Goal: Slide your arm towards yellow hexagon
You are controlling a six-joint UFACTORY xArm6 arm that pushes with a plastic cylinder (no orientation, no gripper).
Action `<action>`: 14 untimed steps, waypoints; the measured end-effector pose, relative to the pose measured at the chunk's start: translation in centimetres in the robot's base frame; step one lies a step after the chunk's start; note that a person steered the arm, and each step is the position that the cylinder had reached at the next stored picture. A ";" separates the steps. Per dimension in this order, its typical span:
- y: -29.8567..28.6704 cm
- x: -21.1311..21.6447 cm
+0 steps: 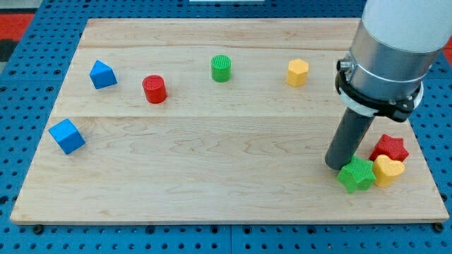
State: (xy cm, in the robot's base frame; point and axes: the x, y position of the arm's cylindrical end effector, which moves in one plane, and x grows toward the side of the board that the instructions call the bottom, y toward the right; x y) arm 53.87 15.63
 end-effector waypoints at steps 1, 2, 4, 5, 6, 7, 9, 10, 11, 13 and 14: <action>-0.3 -0.8; -1.4 -7.6; 4.9 -18.8; 4.1 -26.1; -0.9 -28.4; -5.9 -26.8; -8.1 -19.0; -7.3 -13.5; -8.4 -14.7; -4.1 -24.0; -0.3 -21.7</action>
State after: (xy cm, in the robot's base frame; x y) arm 32.18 15.30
